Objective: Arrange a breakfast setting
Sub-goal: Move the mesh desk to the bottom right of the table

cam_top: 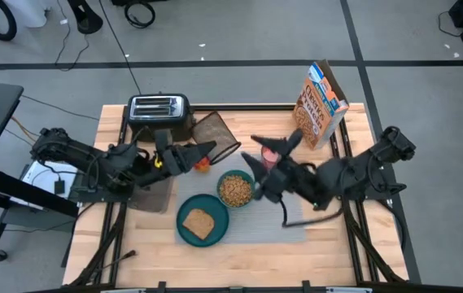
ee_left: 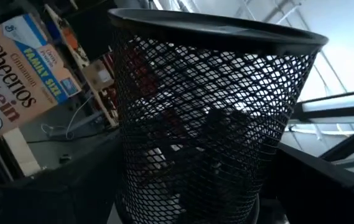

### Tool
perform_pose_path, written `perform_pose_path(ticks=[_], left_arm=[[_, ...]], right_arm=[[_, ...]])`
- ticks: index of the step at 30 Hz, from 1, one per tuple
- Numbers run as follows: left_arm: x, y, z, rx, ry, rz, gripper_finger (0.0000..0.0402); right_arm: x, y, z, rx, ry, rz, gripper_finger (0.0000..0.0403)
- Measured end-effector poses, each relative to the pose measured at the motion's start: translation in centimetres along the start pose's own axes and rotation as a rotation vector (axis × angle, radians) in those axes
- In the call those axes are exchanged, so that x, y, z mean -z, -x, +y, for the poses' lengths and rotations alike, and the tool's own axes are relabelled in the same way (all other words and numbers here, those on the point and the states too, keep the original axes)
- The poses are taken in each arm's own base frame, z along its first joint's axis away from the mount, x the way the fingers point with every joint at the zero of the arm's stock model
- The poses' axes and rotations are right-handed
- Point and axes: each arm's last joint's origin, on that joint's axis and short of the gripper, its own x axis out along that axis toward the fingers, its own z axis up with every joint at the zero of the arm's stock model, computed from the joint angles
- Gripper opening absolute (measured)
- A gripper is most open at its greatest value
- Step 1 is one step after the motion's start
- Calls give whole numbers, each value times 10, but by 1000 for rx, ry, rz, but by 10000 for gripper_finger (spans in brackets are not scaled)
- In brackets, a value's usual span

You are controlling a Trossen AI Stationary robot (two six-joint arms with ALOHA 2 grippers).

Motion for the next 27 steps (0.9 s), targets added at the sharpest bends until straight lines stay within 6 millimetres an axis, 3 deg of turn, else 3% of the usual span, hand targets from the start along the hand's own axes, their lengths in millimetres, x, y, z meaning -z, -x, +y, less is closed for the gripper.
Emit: perform_pose_path(ticks=[8,16,20,25,27], left_arm=[[-5,0,-7,59,-42,-49,362],[-7,0,-9,77,-55,-68,362],[-8,-5,-4,79,-94,-68,362],[-12,-9,-1,73,-142,-86,374],[-13,-10,0,81,-162,-76,386]], right_arm=[[4,-27,-11,-61,73,-197,220],[10,-47,-23,-40,31,-273,197],[16,-58,-27,-62,-32,-292,148],[21,-66,-32,-54,-59,-287,37],[21,-67,-34,-48,-73,-292,17]])
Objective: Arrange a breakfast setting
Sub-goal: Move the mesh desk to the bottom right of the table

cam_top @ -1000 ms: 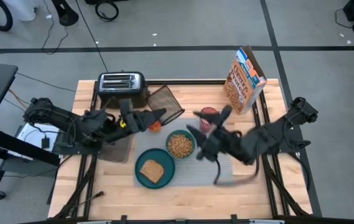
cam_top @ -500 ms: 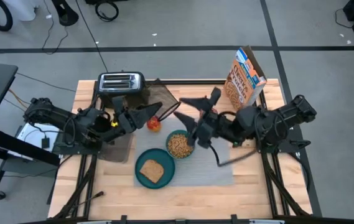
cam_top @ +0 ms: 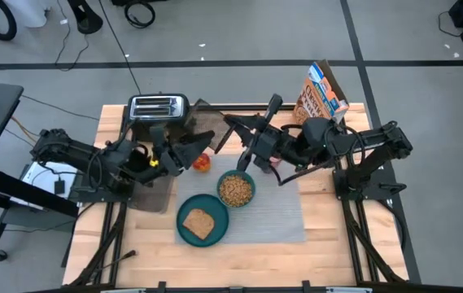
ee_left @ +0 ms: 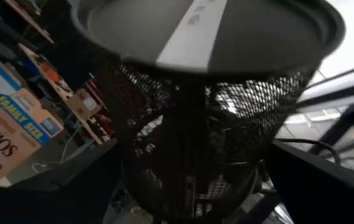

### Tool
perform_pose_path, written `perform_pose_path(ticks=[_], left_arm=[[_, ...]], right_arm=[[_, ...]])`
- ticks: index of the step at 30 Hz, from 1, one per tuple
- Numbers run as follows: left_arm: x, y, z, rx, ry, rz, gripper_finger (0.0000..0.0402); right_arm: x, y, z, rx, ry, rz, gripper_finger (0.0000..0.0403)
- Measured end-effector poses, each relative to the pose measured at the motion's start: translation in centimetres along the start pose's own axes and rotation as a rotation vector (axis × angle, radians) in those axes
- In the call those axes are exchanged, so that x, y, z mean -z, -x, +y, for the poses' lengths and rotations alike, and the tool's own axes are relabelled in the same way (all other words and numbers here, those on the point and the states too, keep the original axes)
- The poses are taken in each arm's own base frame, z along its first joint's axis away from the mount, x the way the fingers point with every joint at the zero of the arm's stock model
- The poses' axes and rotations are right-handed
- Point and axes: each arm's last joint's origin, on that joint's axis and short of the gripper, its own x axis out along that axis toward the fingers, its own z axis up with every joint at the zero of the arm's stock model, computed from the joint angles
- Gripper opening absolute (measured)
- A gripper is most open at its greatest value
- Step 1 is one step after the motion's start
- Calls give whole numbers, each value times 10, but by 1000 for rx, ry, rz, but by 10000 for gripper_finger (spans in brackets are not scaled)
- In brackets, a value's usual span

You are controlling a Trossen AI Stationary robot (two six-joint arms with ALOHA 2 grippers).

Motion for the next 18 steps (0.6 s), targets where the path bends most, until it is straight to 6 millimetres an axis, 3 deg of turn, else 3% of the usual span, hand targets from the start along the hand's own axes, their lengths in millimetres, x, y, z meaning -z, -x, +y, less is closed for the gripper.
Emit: perform_pose_path(ticks=[11,18], left_arm=[[-8,-3,5,23,-77,31,395],[-28,11,2,-61,-260,55,396]], right_arm=[[-2,7,-2,39,-86,75,17],[-10,39,-34,40,-316,237,17]])
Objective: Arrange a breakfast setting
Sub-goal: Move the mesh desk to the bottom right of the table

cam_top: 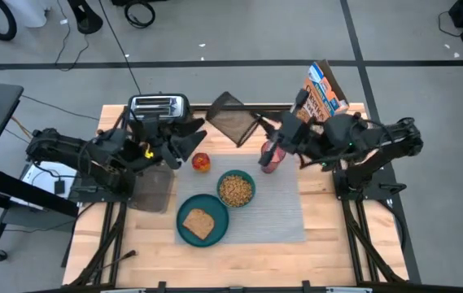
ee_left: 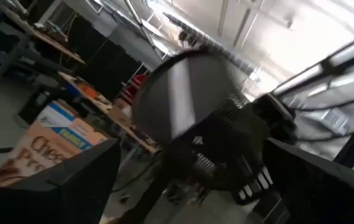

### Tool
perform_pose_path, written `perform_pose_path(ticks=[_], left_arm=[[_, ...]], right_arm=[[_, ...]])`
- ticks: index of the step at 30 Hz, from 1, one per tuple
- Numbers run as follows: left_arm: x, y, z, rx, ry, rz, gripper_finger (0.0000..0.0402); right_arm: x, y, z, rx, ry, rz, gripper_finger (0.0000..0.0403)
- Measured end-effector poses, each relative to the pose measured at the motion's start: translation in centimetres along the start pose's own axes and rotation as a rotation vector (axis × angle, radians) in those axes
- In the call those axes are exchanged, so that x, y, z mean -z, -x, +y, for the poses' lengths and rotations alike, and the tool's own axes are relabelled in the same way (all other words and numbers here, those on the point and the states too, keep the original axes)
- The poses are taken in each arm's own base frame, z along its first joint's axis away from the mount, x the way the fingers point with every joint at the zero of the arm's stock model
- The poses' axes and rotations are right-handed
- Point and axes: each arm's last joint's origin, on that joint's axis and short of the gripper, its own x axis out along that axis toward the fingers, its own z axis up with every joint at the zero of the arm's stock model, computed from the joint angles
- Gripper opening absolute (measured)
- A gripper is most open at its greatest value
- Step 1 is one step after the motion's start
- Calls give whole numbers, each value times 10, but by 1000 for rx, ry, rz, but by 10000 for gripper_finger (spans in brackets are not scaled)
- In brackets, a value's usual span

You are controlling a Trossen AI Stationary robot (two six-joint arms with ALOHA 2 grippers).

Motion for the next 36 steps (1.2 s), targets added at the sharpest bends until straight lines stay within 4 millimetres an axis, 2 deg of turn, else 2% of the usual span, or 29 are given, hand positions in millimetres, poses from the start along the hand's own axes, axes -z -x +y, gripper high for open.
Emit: perform_pose_path(ticks=[6,10,14,18,21,27,32,36], left_arm=[[-15,22,0,-13,-108,92,396],[-6,36,1,-50,-160,231,396],[11,52,-1,-65,-173,401,396],[30,70,-1,-115,-130,570,396],[44,82,-1,-160,-94,668,396],[80,105,-13,-205,6,880,396],[120,120,-22,-252,60,1018,396],[144,132,-26,-299,122,1148,396]], right_arm=[[6,32,-23,-150,-161,178,17],[24,51,-30,-316,-224,364,17],[48,71,-25,-502,-342,703,17],[77,91,1,-582,-417,1165,17],[96,110,27,-569,-384,1354,17],[148,149,81,-588,-317,1550,17],[195,175,107,-579,-275,1633,17],[216,197,114,-584,-235,1690,17]])
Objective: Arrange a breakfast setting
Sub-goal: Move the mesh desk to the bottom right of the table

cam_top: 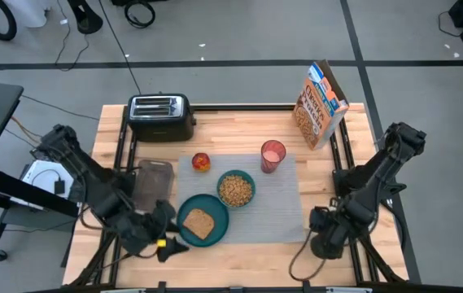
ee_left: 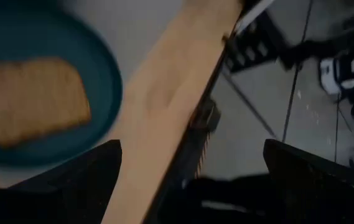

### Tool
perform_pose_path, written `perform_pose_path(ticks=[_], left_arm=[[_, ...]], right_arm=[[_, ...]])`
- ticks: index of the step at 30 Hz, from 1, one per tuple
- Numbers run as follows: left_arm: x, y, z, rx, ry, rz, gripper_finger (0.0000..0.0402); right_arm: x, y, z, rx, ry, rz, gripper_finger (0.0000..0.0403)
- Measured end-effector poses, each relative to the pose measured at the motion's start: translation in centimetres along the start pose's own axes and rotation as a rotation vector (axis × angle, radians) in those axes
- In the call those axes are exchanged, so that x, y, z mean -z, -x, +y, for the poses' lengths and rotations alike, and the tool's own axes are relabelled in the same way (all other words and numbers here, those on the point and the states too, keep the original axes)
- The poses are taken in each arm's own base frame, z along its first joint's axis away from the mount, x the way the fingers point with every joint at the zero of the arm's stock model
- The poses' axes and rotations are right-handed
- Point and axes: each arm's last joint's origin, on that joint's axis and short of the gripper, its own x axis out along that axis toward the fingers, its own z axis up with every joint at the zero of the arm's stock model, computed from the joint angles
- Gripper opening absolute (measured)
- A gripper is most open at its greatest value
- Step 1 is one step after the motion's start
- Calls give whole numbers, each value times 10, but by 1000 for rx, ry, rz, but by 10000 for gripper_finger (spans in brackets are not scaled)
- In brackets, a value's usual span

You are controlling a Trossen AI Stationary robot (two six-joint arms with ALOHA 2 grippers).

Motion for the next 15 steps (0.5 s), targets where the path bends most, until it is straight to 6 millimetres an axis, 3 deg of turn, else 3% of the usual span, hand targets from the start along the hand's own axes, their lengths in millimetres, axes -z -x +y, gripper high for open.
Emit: perform_pose_path(ticks=[8,15], left_arm=[[33,-14,4,-89,51,226,396],[44,-8,11,-159,54,292,396]], right_arm=[[34,-17,12,-31,52,-13,18],[43,-46,27,39,118,26,31]])
